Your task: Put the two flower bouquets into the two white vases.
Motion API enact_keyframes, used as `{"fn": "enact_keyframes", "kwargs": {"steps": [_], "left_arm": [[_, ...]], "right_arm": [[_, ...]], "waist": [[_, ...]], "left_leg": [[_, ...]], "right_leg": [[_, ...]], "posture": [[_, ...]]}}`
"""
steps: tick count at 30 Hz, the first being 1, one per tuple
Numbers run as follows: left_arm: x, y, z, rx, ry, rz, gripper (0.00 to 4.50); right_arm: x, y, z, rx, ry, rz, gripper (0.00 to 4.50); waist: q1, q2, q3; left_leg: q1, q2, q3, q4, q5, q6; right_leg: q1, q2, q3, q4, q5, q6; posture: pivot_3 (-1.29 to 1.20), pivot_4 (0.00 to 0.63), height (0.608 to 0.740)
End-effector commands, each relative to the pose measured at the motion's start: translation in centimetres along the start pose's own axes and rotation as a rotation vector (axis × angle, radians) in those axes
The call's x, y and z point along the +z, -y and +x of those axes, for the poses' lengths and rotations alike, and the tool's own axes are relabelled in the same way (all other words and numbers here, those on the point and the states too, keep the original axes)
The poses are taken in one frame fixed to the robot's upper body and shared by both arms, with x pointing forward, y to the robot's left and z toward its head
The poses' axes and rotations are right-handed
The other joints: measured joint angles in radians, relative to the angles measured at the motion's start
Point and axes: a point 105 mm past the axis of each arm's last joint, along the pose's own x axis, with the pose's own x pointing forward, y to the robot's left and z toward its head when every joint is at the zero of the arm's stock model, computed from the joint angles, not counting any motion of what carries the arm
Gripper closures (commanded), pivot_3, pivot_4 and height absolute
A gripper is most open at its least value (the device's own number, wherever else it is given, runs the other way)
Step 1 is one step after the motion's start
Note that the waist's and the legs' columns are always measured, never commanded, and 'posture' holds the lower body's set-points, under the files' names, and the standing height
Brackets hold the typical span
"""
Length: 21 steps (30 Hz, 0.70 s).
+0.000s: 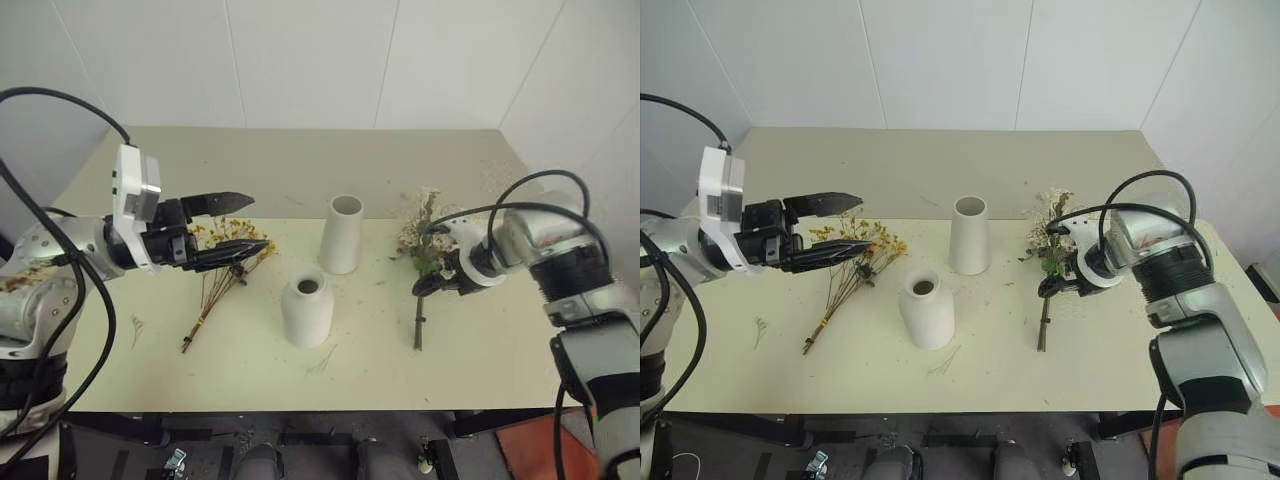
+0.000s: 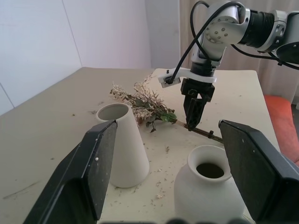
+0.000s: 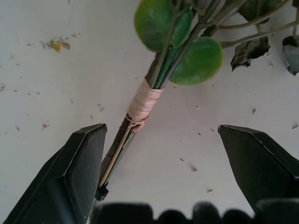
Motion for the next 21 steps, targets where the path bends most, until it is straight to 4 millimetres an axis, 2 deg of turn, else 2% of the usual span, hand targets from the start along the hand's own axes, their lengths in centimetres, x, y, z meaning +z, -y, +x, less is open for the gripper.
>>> {"fn": "enact_keyframes", "kwargs": {"steps": [1,7,8,10,19,20,21], "left_arm": [[0.8,0.2,0.1,-0.016,0.022,0.049,0.73],[0.6,0.2,-0.1,-0.012,0.022,0.039,0.73],[0.5,0.3,-0.1,-0.01,0.022,0.037,0.7],[0.5,0.3,-0.2,-0.008,0.021,0.035,0.7],[0.2,0.7,-0.7,0.005,0.007,0.017,0.7],[0.2,0.7,-0.7,0.005,0.006,0.014,0.7],[0.1,0.8,-0.7,0.005,0.005,0.011,0.7]], "right_arm": [[1.9,0.6,-0.3,-0.032,0.066,0.041,0.0],[3.2,0.4,0.7,-0.054,0.088,0.047,0.0],[3.2,0.3,0.9,-0.057,0.084,0.039,0.39],[3.1,0.1,1.1,-0.053,0.075,0.031,0.9],[2.6,0.3,0.5,-0.044,0.06,0.035,4.07],[2.6,0.6,0.2,-0.047,0.069,0.045,4.29],[2.7,0.9,-0.3,-0.052,0.088,0.058,4.29]], "waist": [[-0.002,0.0,0.0],[-0.022,0.0,0.0],[-0.023,0.0,0.0],[-0.025,0.0,0.0],[-0.027,0.0,0.0],[-0.027,0.0,0.0],[-0.026,0.0,0.0]], "left_leg": [[0.0,0.0,0.0,0.0,0.0,0.0],[0.0,0.0,0.0,0.0,0.0,0.0],[0.0,0.0,0.0,0.0,0.0,0.0],[0.001,0.0,-0.001,0.0,0.0,0.0],[0.001,0.0,-0.001,0.0,0.0,0.0],[0.001,0.0,-0.001,0.0,0.0,0.0],[0.001,0.0,-0.001,0.0,0.0,0.0]], "right_leg": [[0.0,0.0,0.0,0.0,0.0,0.0],[0.0,0.0,0.0,0.001,0.0,0.0],[0.001,0.0,0.0,0.001,0.0,0.0],[0.001,0.0,0.0,0.001,0.0,0.0],[0.001,0.0,0.0,0.001,0.0,0.0],[0.001,0.0,0.0,0.001,0.0,0.0],[0.001,0.0,0.0,0.001,0.0,0.0]], "posture": [[0.0,0.15,0.74],[0.0,0.15,0.74],[0.0,0.15,0.74],[0.0,0.15,0.74],[0.0,0.15,0.74],[0.0,0.15,0.74],[0.0,0.15,0.74]]}}
